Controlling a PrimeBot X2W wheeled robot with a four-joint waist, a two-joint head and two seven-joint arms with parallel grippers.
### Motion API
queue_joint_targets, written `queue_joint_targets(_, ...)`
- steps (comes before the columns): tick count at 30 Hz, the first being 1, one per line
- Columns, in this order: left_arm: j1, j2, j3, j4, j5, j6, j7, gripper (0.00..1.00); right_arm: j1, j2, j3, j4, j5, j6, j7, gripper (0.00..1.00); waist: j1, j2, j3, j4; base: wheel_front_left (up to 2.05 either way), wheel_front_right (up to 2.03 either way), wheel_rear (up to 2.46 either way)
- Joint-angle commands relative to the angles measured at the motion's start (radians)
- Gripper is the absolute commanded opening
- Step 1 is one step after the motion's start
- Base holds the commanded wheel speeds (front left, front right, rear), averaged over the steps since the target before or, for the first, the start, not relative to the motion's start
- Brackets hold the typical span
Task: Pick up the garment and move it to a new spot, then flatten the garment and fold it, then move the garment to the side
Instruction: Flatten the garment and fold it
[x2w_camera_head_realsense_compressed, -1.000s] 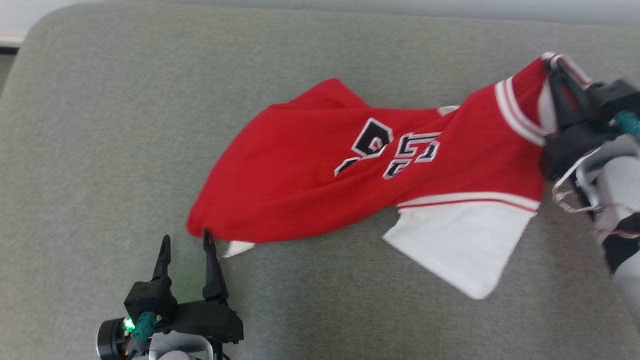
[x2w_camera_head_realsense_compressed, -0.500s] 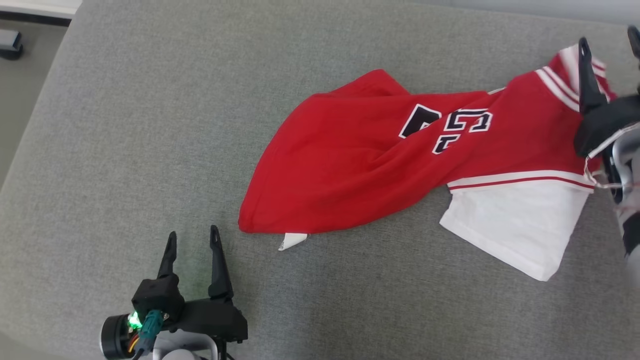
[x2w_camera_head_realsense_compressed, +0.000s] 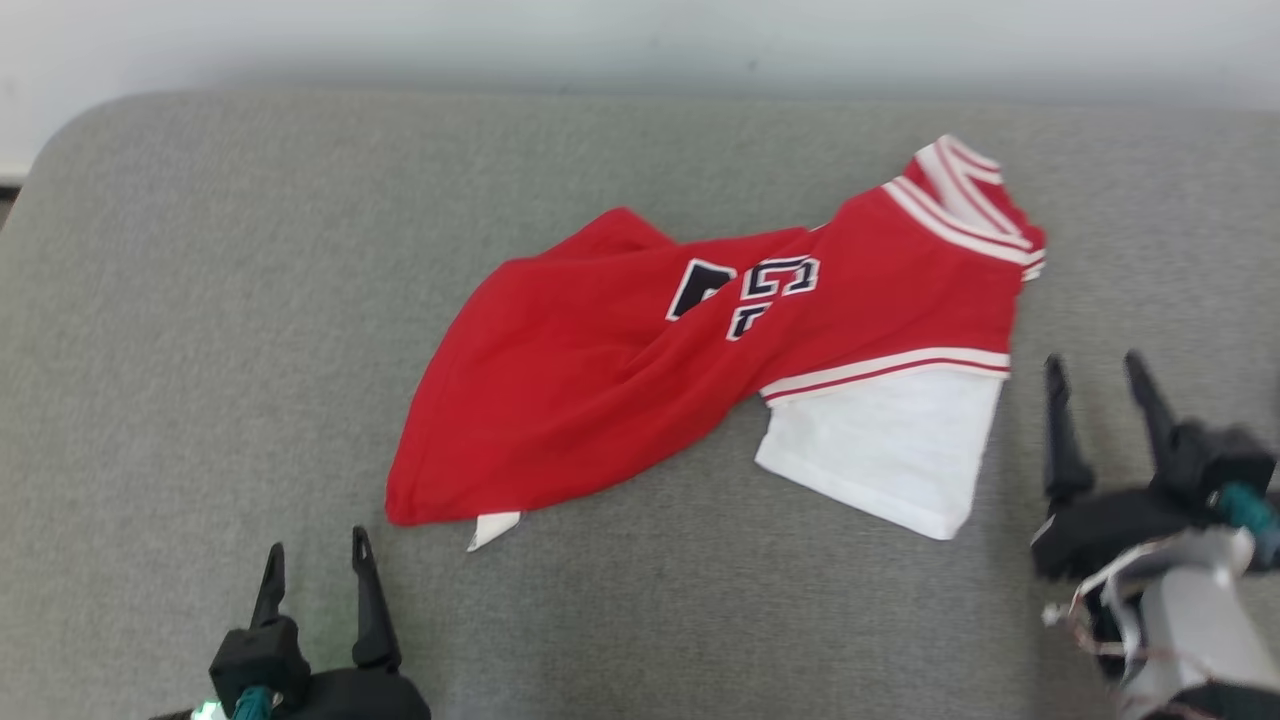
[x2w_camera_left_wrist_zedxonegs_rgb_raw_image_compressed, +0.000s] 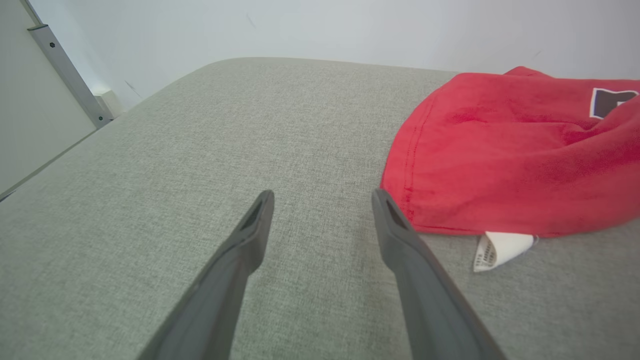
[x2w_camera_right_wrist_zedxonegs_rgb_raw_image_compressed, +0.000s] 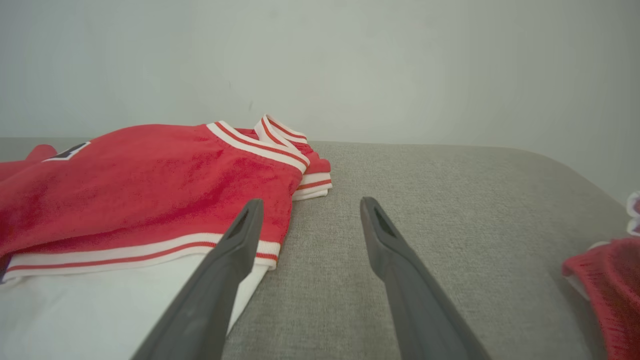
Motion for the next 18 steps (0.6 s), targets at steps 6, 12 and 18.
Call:
queue_joint_targets(6,0.067,0.002,0.044,0.013,0.034,-0.019,-0.003,1.0,0.182,0.082,0.033,-0.075,0.001,-0.003,-0.001,1.0,0.0001,0.0,-0.127,-0.111,0.0,0.0,0.0)
queue_joint_targets(12,0.096,0.002,0.069,0.029,0.042,-0.034,-0.003,1.0,0.262,0.135,0.058,-0.096,-0.011,-0.003,-0.001,1.0,0.0001,0.0,-0.166,-0.13,0.0,0.0,0.0)
queue_joint_targets(18,0.126,0.002,0.078,0.033,0.044,-0.051,-0.003,1.0,0.295,0.166,0.087,-0.101,-0.023,-0.003,-0.001,1.0,0.0001,0.0,-0.208,-0.144,0.0,0.0,0.0)
